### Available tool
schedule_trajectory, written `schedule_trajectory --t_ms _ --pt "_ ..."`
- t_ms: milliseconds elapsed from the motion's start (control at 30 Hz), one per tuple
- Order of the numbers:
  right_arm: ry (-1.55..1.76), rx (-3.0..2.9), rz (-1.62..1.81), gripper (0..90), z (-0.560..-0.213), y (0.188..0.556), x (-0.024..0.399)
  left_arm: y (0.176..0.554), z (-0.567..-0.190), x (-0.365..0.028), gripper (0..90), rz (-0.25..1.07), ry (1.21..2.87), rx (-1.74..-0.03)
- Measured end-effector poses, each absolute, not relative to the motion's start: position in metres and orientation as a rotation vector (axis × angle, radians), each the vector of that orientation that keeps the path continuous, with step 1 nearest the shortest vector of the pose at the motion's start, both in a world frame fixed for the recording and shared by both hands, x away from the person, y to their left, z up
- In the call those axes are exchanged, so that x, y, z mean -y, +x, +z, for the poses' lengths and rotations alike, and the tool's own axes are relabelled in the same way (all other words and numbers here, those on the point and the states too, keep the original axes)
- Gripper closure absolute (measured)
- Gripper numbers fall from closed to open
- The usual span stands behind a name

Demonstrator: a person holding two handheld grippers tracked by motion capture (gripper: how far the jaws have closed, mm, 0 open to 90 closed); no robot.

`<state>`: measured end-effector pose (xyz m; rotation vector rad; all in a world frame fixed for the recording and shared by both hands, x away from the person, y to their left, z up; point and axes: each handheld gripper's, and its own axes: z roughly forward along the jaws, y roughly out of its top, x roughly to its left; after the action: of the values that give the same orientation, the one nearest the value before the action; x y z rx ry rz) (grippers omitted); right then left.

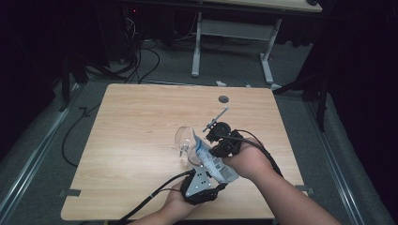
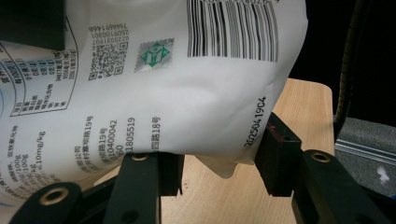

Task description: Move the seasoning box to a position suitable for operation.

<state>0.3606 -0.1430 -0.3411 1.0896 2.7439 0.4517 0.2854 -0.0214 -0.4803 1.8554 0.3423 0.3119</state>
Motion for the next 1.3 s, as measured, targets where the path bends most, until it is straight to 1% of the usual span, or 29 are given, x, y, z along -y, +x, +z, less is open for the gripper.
schedule_trajectory --t_ms 667,1300 --pt "1.080 -2.732 0.470 90.0 -0.3361 0.3544 0.1490 0.2823 -0.4789 0.0230 58.4 0.320 1.843 -0.328" --pt "1.068 -2.734 0.466 89.9 -0.3364 0.3562 0.1468 0.2833 -0.4784 0.0213 58.6 0.322 1.845 -0.332"
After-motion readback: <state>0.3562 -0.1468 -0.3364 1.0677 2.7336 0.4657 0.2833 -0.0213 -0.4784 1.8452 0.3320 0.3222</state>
